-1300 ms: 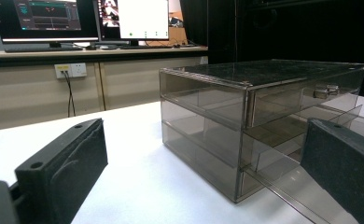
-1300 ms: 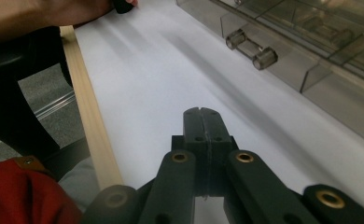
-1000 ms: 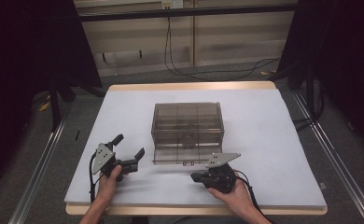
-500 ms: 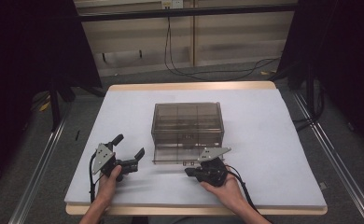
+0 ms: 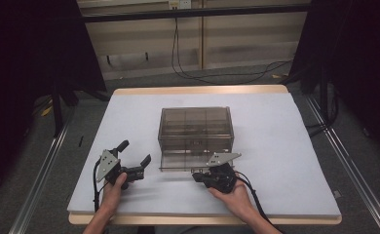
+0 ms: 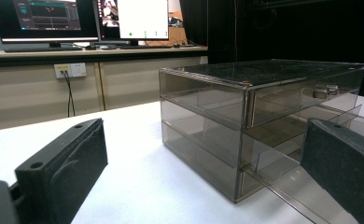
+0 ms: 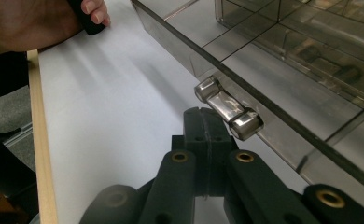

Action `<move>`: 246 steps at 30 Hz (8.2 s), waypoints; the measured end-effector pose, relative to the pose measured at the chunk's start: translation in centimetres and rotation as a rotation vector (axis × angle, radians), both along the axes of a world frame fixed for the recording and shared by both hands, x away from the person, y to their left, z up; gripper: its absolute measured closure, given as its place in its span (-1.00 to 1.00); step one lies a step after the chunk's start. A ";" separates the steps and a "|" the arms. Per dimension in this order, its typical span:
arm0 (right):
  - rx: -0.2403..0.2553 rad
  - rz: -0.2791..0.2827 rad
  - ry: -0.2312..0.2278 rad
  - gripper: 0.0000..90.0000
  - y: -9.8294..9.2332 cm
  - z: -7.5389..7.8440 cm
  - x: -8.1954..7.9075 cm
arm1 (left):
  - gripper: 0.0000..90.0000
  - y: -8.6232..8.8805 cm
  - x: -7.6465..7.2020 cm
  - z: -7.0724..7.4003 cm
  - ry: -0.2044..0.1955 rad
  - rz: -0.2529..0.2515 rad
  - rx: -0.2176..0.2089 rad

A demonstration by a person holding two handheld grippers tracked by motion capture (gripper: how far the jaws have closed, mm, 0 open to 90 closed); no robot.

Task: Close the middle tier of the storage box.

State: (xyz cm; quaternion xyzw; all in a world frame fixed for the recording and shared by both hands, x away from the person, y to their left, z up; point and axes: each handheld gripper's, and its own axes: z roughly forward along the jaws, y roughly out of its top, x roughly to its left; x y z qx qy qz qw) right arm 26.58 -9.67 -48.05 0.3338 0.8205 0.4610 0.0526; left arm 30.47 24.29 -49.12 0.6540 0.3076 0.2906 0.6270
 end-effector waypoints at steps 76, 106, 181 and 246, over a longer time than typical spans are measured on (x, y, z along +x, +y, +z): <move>0.061 -0.066 -0.034 1.00 0.0 0.5 0.8 | -0.98 0.0 0.0 0.0 -0.001 0.000 -0.001; 0.076 -0.091 -0.049 1.00 -0.3 0.7 1.5 | -0.98 0.0 0.0 0.0 -0.002 0.003 0.000; 0.083 -0.144 -0.032 1.00 -0.7 0.5 3.5 | -0.98 0.0 0.0 0.0 -0.001 0.002 -0.001; 0.044 -0.183 -0.019 1.00 -0.4 0.4 5.8 | -0.98 0.0 0.0 0.0 -0.002 0.002 -0.001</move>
